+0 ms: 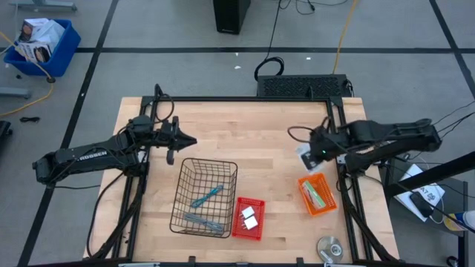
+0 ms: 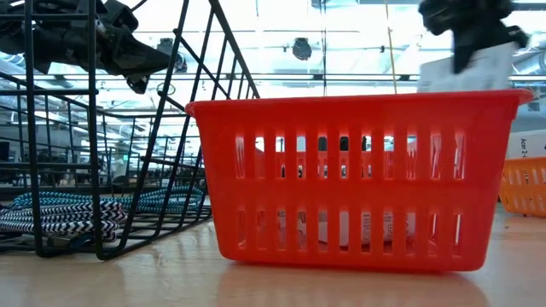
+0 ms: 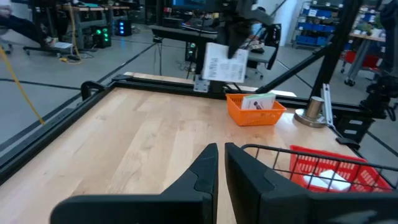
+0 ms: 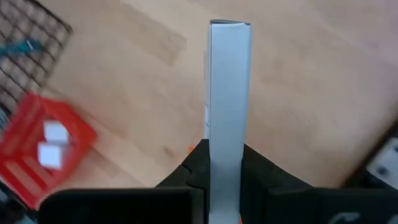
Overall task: Pick and place items into bin
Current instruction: Put the card reader box into the orange basket
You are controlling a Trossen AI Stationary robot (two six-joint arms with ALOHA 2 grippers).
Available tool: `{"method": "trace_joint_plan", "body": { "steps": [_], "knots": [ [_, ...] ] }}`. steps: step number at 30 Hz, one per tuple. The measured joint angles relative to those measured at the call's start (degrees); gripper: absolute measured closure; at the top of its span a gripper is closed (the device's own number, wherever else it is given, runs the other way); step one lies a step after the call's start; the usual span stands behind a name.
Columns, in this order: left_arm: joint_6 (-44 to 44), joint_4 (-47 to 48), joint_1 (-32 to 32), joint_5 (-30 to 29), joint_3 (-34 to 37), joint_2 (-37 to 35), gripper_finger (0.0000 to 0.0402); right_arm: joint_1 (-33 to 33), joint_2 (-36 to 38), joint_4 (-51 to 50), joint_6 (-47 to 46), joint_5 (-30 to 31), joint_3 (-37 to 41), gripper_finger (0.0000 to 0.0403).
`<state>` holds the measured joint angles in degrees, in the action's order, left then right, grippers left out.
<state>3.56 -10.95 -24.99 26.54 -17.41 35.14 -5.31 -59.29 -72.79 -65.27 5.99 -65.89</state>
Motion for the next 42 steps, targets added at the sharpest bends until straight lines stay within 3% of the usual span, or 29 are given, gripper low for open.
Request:
{"method": "trace_joint_plan", "body": {
  "steps": [10, 23, 34, 42],
  "knots": [
    [0.0, 0.0, 0.0, -1.6, 0.0, 0.0, 0.0371, -13.0, 0.6, -5.8, -7.6, -0.3, 0.0, 0.0370],
    [1.8, -0.1, 0.0, -1.7, 0.0, 0.0, 0.0371, -30.8, -8.8, -10.2, -27.9, -1.7, 0.0, 0.0370],
    [4.5, -1.2, 0.0, -1.6, 0.0, 0.0, 0.0371, -33.1, -16.6, -12.0, -29.9, -1.5, 0.1, 0.0357],
    [4.8, -1.3, 0.0, -1.6, 0.0, 0.0, 0.0371, -33.1, -17.6, -6.6, -30.6, -1.5, 3.7, 0.0343]
  ]
}}
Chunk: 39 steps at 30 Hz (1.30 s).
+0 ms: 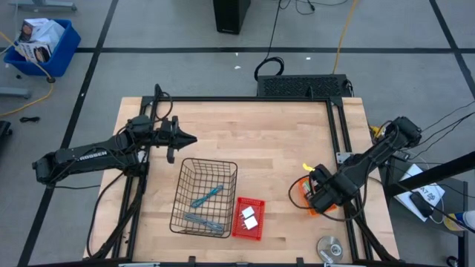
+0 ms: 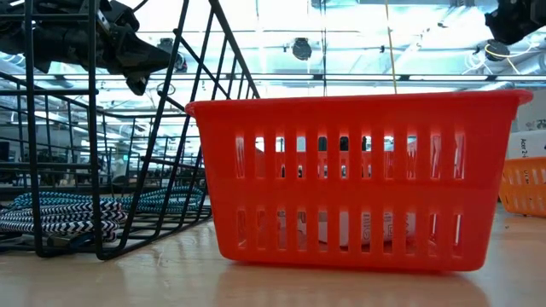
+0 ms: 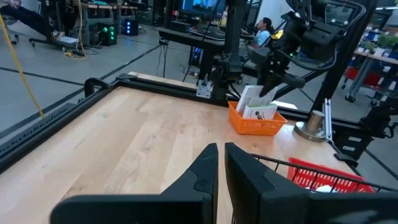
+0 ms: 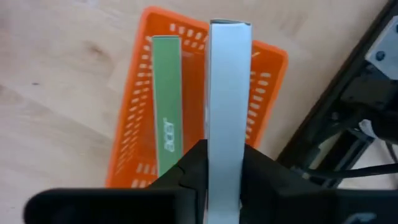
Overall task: Pick and place items into bin
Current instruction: Put the card reader box into the orange basket, then return to Home Position
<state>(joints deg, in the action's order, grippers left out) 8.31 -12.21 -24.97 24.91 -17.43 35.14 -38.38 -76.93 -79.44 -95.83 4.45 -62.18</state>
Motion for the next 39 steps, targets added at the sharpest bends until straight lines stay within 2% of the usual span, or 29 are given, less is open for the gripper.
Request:
{"method": "trace_joint_plan", "body": {
  "steps": [11, 14, 18, 23, 26, 28, 30, 33, 37, 39],
  "knots": [
    [-0.9, 0.2, 0.0, -0.9, 0.0, 0.0, 0.0371, 0.1, 1.3, 1.0, -0.3, 0.1, 0.8, 0.0206],
    [-0.8, 0.6, 0.0, -0.9, 0.0, 0.0, 0.0371, 0.1, 2.7, 1.5, -1.6, 2.0, 0.8, 0.0186],
    [2.9, 0.5, 0.0, 0.2, 0.0, 0.0, 0.0371, 0.0, 4.1, 5.4, -3.4, 7.1, 0.8, 0.0185],
    [2.6, -0.3, 0.0, 3.4, 0.0, 0.0, 0.0371, 1.6, 5.8, 12.4, 7.1, 13.6, 0.8, 0.0194],
    [1.7, -1.5, 0.0, 3.7, 0.0, 0.0, 0.0371, 4.3, 8.8, 7.9, 14.3, 8.7, 0.8, 0.0197],
    [0.5, -2.5, 0.2, 3.6, 0.0, 0.0, 0.0371, 5.8, 11.3, 6.2, 12.8, 6.4, 0.8, 0.0196],
    [-0.9, -3.4, 0.4, 3.7, 0.0, 0.0, 0.0371, 5.8, 13.5, 8.0, 14.6, 9.9, 0.8, 0.0195],
    [-3.3, -4.0, 0.7, 3.1, 0.0, 0.0, 0.0371, 6.1, 16.4, 15.1, 29.6, 15.9, 0.8, 0.0192],
    [-5.8, -3.5, 0.7, 2.0, 0.0, 0.0, 0.0371, 8.0, 18.8, 26.5, 46.8, 18.2, 1.0, 0.0192],
    [-8.7, -1.7, 0.7, 1.8, 0.0, 0.0, 0.0371, 9.1, 20.3, 36.9, 57.2, 19.0, 2.9, 0.0193]
  ]
}}
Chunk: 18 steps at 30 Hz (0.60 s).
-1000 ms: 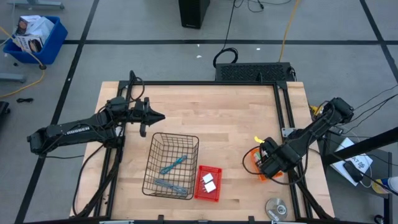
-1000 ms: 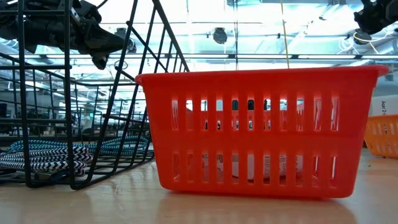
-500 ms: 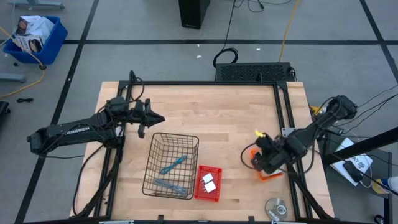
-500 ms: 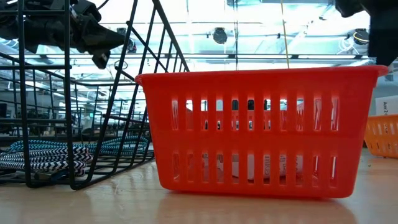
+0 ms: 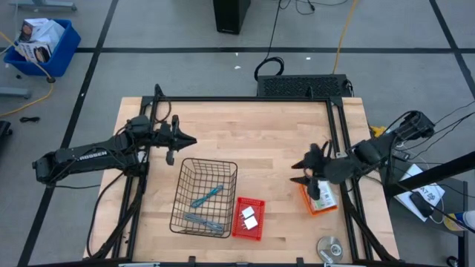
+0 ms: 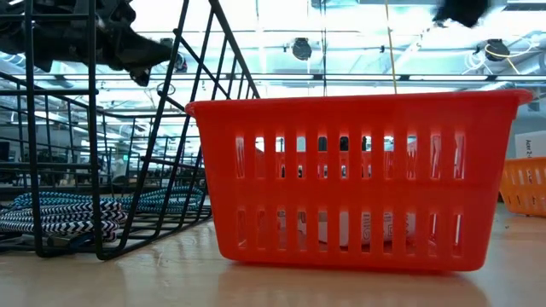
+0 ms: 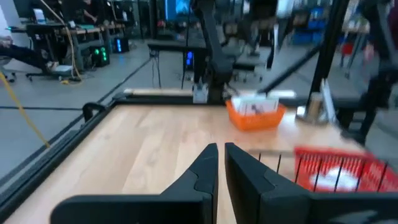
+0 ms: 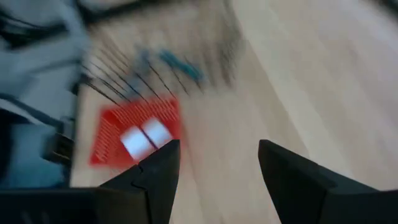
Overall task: Pick and place items into bin
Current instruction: Return to Home Position
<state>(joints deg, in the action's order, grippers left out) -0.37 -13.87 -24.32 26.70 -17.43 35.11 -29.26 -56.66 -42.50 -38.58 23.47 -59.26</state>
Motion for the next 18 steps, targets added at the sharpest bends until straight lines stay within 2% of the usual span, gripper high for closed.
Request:
{"method": "trace_joint_plan", "body": {
  "steps": [4, 6, 8, 13, 15, 18],
  "knots": [
    [-3.7, 5.2, 0.0, -0.2, 0.0, 0.0, 0.0371, 4.5, 3.1, 24.9, 16.7, -7.2, 9.9, 0.0191],
    [-2.4, 6.5, 0.1, 0.2, 0.0, 0.0, 0.0371, 7.2, 5.0, 36.0, 20.8, -12.3, 16.8, 0.0191],
    [-1.9, 7.5, 0.6, 1.3, 0.0, 0.0, 0.0371, 9.8, 6.9, 42.9, 22.4, -16.0, 23.1, 0.0192],
    [-3.6, 8.9, 4.6, 10.5, 0.0, 0.0, 0.0371, 16.8, 15.3, 49.7, 23.5, -23.4, 32.2, 0.0194],
    [-3.5, 8.9, 6.5, 10.6, 0.0, -0.3, 0.0371, 19.5, 19.6, 49.2, 23.4, -26.9, 34.9, 0.0192],
    [-3.7, 8.9, 8.1, 6.7, 0.0, -0.9, 0.0371, 23.6, 27.0, 48.4, 23.1, -32.0, 37.5, 0.0191]
  ]
}}
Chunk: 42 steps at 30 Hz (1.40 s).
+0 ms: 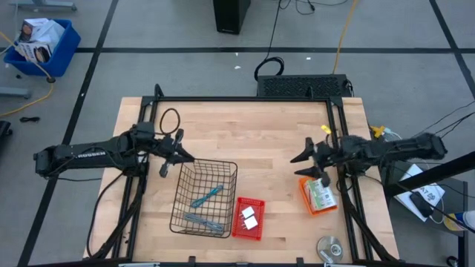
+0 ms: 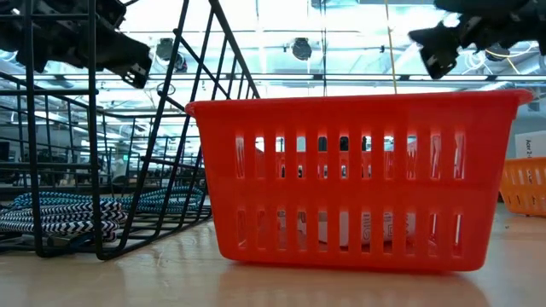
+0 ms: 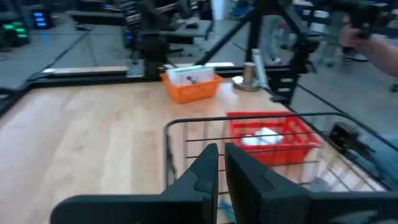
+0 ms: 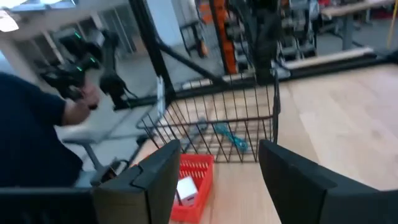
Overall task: Pick and place items into bin
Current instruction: Return to Home Position
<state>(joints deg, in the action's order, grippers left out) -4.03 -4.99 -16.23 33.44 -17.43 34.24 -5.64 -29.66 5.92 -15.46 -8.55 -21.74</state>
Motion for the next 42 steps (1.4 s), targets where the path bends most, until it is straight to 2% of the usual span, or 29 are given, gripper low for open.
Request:
{"method": "trace_joint_plan", "body": {
  "steps": [3, 6, 12, 14, 16, 19, 22, 27, 31, 36, 39, 42],
  "knots": [
    [2.2, -1.3, -0.5, -2.2, 0.0, -1.5, 0.0371, 4.1, 8.1, -3.4, 0.1, -5.7, 2.0, 0.0193],
    [4.8, -1.6, -0.7, -6.0, 0.0, -5.4, 0.0371, 7.1, 15.1, -10.3, 0.1, -8.2, 2.0, 0.0194],
    [7.8, 3.2, 1.8, -12.7, 0.0, -15.6, 0.0371, 9.1, 26.7, -19.0, 0.2, -8.2, 1.9, 0.0189],
    [9.4, 2.0, 3.4, -14.6, 2.0, -18.4, 0.0371, 9.1, 29.5, -20.1, 1.4, -8.2, 1.9, 0.0189],
    [11.9, -2.6, 4.9, -15.7, 5.8, -21.1, 0.0371, 9.1, 29.6, -20.1, 3.3, -7.9, 1.8, 0.0189],
    [14.7, -11.4, 6.3, -16.9, 12.3, -25.4, 0.0371, 9.1, 29.0, -20.9, 6.9, -3.2, 2.0, 0.0188],
    [15.8, -12.5, 6.6, -18.9, 16.7, -29.4, 0.0371, 9.1, 29.6, -21.0, 8.2, -0.5, 3.4, 0.0188],
    [13.0, -6.3, 6.7, -19.1, 16.9, -32.2, 0.0371, 9.1, 29.6, -17.5, 5.9, -0.7, 7.5, 0.0188],
    [10.9, -7.0, 6.7, -19.6, 16.9, -32.1, 0.0371, 9.0, 29.6, -5.1, 5.4, -2.2, 13.7, 0.0190],
    [12.8, -6.9, 6.7, -20.1, 16.9, -32.0, 0.0371, 9.1, 29.6, 6.5, 4.6, -0.1, 20.6, 0.0187],
    [13.8, -6.6, 6.7, -20.1, 16.9, -32.0, 0.0371, 9.3, 29.2, 0.1, 5.4, 1.3, 20.6, 0.0186],
    [14.9, -5.3, 6.9, -20.1, 16.8, -31.7, 0.0371, 9.4, 29.3, 1.9, 5.5, -0.1, 20.6, 0.0188]
  ]
}}
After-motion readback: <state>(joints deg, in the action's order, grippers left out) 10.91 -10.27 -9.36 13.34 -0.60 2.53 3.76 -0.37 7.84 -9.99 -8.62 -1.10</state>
